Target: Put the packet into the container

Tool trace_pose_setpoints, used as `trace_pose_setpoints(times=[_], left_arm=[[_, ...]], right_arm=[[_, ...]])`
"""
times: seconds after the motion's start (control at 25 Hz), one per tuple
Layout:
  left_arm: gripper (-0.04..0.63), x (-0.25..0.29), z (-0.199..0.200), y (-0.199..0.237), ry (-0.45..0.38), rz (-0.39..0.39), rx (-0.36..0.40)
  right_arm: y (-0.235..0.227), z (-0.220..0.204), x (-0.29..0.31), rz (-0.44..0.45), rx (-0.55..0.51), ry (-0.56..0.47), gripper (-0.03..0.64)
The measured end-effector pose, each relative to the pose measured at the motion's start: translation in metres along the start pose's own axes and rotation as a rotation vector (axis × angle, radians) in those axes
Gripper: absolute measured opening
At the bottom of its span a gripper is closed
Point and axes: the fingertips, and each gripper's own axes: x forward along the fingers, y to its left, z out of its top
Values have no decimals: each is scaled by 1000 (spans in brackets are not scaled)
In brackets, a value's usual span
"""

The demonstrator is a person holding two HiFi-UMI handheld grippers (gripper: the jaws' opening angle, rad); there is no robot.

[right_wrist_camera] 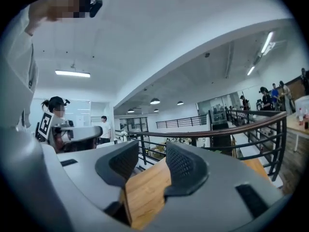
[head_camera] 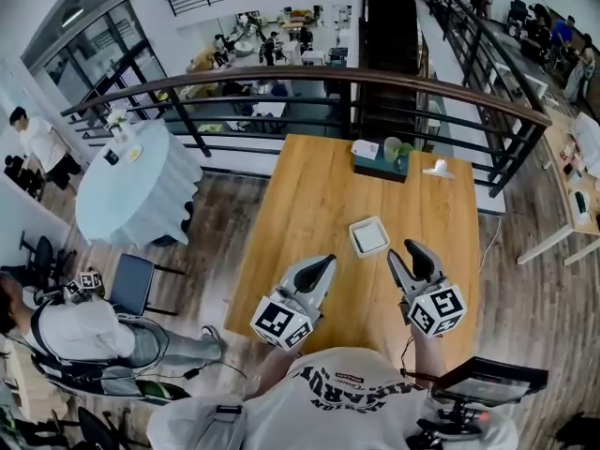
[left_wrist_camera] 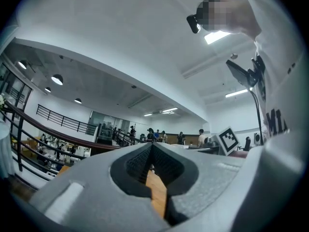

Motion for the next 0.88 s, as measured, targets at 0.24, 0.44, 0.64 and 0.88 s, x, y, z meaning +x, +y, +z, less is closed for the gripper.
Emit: trace_pose_setpoints(times=[0.24, 0.44, 0.64, 0.88], left_arm=[[3, 7, 0, -22, 7, -52, 13], [3, 10, -4, -38, 26, -97, 17], [3, 7, -8, -46, 40, -115, 14], [3, 4, -7, -46, 48, -111, 26]], right_arm=[[23, 1, -36, -2, -10, -23, 102], [25, 3, -56, -39, -29, -60, 11], [36, -4, -60, -16, -54, -34, 9], [42, -10, -56, -13, -49, -12, 9]])
